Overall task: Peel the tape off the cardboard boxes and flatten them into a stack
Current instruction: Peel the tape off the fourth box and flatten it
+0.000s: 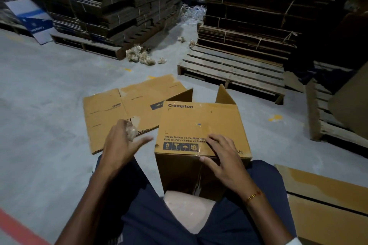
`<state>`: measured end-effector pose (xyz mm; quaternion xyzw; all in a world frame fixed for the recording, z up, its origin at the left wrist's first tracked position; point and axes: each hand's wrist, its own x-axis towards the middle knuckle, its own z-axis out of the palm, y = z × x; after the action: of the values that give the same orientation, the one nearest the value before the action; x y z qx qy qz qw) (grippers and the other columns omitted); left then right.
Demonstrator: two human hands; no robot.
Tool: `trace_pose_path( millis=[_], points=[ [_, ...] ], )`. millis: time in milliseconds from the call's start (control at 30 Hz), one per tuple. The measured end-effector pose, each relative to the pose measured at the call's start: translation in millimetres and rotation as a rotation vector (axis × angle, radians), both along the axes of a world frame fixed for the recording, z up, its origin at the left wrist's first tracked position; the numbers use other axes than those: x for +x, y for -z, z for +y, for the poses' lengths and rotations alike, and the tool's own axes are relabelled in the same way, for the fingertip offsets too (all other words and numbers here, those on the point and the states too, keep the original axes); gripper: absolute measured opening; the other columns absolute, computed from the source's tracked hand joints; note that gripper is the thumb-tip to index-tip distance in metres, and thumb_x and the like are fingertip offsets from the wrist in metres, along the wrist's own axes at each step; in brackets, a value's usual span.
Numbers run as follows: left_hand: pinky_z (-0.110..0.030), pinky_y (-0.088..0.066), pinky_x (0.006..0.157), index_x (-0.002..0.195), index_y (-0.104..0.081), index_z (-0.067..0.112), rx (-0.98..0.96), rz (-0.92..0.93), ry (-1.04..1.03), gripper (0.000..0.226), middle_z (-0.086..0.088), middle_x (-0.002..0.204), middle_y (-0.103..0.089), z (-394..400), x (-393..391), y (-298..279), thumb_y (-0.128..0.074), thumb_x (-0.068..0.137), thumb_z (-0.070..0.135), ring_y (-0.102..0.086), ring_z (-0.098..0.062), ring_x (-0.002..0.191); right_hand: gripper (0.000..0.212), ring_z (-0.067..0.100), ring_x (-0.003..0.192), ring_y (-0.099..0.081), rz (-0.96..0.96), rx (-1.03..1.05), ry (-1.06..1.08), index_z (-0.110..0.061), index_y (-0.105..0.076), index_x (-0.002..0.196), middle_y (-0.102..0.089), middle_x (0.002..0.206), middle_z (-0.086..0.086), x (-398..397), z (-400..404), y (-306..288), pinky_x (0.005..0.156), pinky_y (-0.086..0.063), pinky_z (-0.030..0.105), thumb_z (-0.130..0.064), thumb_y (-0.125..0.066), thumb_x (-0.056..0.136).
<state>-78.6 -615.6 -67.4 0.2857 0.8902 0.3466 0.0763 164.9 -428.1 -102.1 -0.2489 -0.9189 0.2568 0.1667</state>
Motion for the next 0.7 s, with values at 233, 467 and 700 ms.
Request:
trace_pose_path(
  millis=[233,467,700],
  points=[
    [-0.042,-0.049,0.099,0.151,-0.036,0.032,0.216,-0.39,0.161,0.055,0.003,0.145,-0.041,14,49,-19,-0.055,0.101,0.038,-0.051,-0.018,0.124,0.06,0.001,0.136,-0.033,0.071,-0.092,-0.071,-0.026,-0.048,0.145,-0.046,0.141,-0.016,0,9,-7,0.116,-0.034,0.028,-0.047,-0.065,0.092],
    [-0.046,-0.061,0.077,0.123,-0.05,0.036,0.386,-0.523,0.121,0.071,-0.002,0.103,-0.062,53,127,-30,-0.089,0.066,0.048,-0.066,-0.018,0.091,0.076,0.002,0.136,-0.045,0.123,-0.649,-0.142,-0.05,-0.042,0.145,-0.048,0.146,-0.015,0,-7,-26,0.11,-0.041,0.027,-0.063,-0.074,0.078],
    [-0.032,-0.06,0.085,0.124,-0.061,0.02,0.588,-0.818,0.265,0.028,-0.005,0.107,-0.075,58,120,-27,-0.057,0.099,0.032,-0.073,-0.016,0.098,0.041,0.022,0.115,-0.068,0.565,-0.963,0.032,-0.018,-0.06,0.132,-0.071,0.124,0.004,20,-16,-37,0.088,-0.057,0.028,-0.022,-0.063,0.091]
  ],
)
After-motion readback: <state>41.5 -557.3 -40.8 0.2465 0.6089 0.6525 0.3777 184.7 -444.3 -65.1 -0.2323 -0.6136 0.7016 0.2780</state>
